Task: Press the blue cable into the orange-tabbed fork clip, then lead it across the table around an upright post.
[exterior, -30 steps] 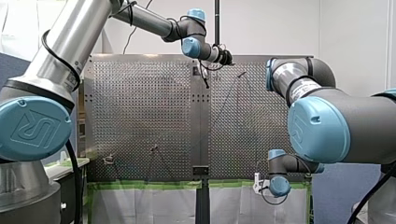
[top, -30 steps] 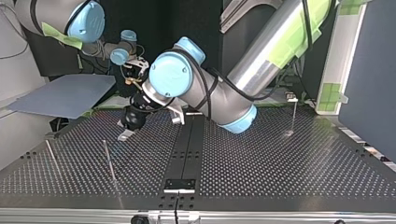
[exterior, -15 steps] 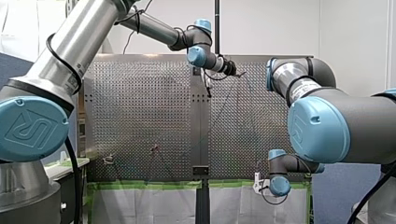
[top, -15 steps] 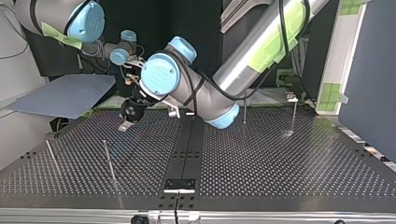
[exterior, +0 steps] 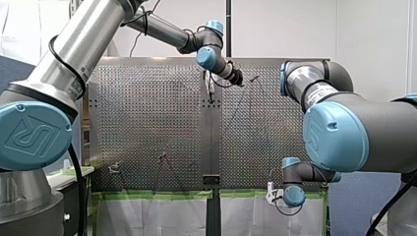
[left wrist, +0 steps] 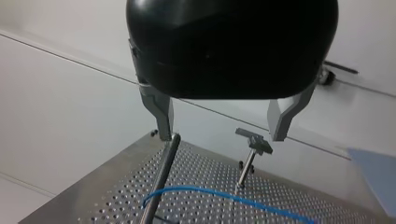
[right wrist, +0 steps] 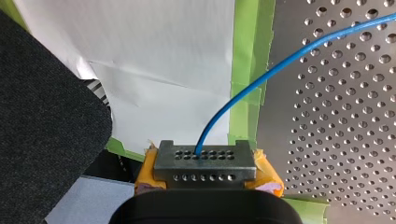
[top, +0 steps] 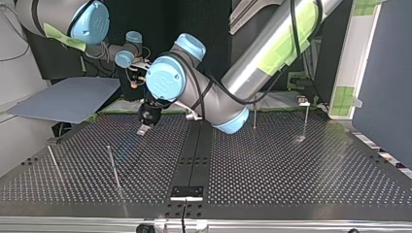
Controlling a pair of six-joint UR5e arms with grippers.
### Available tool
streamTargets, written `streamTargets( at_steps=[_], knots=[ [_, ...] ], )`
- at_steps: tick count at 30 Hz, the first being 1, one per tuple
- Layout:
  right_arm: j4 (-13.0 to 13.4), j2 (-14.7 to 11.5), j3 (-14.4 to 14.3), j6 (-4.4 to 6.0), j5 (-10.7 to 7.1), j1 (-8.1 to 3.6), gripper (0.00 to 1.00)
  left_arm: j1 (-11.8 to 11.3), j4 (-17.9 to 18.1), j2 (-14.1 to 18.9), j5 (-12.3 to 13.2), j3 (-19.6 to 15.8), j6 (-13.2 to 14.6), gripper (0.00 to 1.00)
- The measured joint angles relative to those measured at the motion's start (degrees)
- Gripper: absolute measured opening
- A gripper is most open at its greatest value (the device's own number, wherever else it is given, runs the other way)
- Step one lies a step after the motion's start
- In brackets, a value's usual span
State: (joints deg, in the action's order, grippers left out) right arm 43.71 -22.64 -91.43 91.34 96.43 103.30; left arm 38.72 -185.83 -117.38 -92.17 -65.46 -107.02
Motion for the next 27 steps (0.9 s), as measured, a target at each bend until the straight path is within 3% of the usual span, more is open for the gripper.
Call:
streamTargets(
  at_steps=[18, 27],
  knots=[
    [0.0, 0.0, 0.0, -0.01, 0.0, 0.13, 0.01, -0.8, -0.1, 3.5, -8.8, 0.0, 8.8, 1.0],
    [-0.1, 0.0, 0.0, -0.01, 0.0, 0.15, 0.01, -0.8, -0.2, 3.6, -10.5, 0.0, 9.8, 1.0]
  ],
)
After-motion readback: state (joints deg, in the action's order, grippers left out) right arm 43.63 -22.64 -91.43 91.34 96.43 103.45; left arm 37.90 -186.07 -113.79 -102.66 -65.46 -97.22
